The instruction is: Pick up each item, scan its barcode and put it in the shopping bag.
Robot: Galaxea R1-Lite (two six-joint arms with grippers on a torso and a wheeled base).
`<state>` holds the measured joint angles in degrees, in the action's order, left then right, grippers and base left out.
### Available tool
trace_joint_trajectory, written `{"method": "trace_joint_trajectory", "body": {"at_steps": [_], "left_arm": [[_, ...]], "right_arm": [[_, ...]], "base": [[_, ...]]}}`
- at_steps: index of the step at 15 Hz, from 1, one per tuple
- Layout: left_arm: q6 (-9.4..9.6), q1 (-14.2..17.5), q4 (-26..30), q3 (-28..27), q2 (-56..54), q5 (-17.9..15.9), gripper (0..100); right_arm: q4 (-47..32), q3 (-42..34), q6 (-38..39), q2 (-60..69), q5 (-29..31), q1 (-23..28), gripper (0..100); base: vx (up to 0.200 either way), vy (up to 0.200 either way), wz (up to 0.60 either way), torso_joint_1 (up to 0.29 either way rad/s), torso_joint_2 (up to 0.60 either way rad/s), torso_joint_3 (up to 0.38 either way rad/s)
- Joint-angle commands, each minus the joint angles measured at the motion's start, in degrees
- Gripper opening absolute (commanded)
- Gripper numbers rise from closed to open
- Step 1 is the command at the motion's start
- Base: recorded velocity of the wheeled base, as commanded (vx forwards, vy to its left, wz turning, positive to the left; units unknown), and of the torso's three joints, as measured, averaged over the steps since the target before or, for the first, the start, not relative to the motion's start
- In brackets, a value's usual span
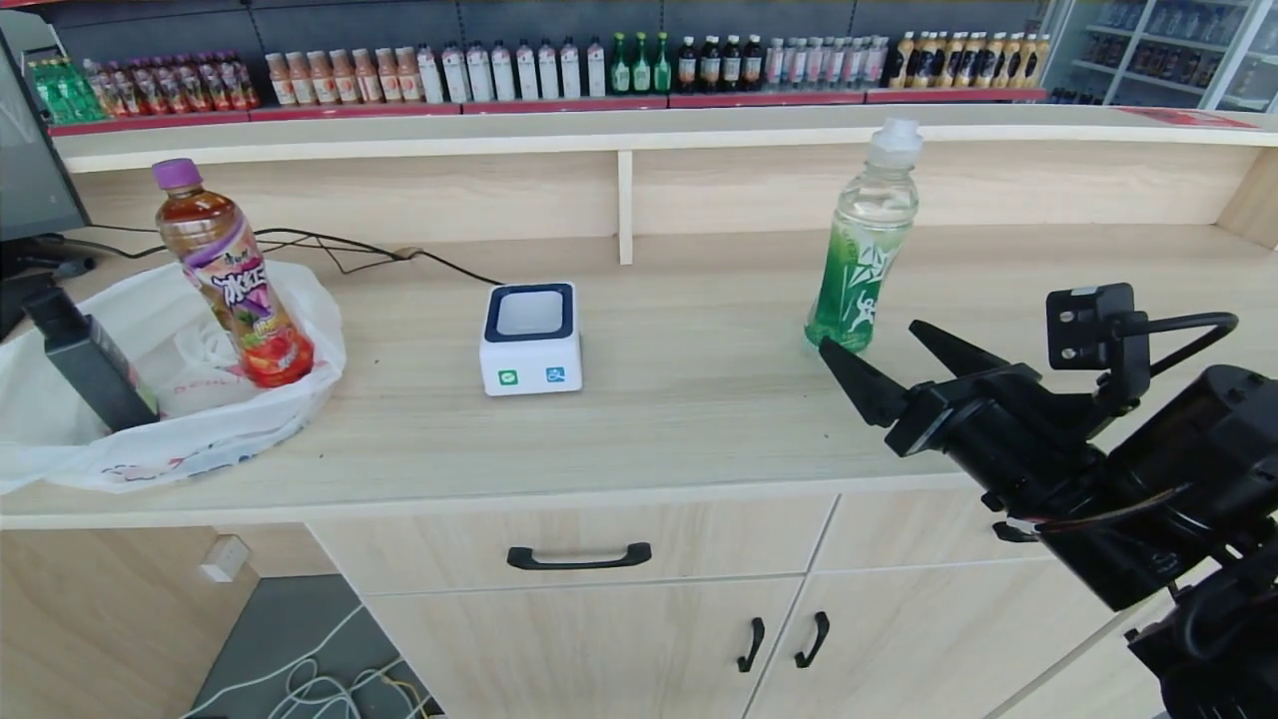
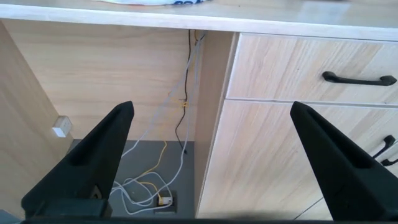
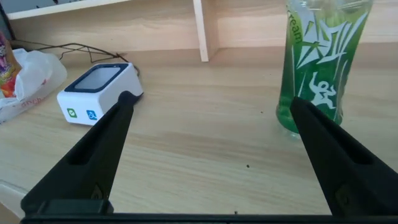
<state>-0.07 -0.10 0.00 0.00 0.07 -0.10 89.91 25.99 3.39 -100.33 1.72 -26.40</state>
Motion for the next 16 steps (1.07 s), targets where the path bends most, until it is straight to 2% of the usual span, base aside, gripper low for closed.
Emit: {"method": "trace_joint_trajectory", "body": {"at_steps": [1, 4, 8, 13, 16], "left_arm": [[-0.01, 0.0, 0.0, 0.0, 0.0, 0.0, 100], [-0.01, 0.0, 0.0, 0.0, 0.0, 0.0, 100], [-0.01, 0.0, 0.0, 0.0, 0.0, 0.0, 100], [-0.01, 0.0, 0.0, 0.0, 0.0, 0.0, 100], [-0.01, 0.0, 0.0, 0.0, 0.0, 0.0, 100]], "right_arm": [[0.1, 1.1, -0.5, -0.2, 0.0, 0.4, 100], [0.1, 2.3, -1.5, -1.6, -2.0, 2.3, 100], [-1.0, 10.0, -1.7, -4.2, -3.3, 2.3, 100], [-15.5, 19.4, -3.2, -4.7, -2.8, 2.3, 100], [-20.0, 23.5, -3.5, -6.8, -0.7, 2.9, 100]], "base": [[0.0, -0.2, 0.0, 0.002, 0.01, 0.002], [0.0, 0.0, 0.0, 0.0, 0.0, 0.0], [0.0, 0.0, 0.0, 0.0, 0.0, 0.0], [0.0, 0.0, 0.0, 0.0, 0.0, 0.0], [0.0, 0.0, 0.0, 0.0, 0.0, 0.0]]}}
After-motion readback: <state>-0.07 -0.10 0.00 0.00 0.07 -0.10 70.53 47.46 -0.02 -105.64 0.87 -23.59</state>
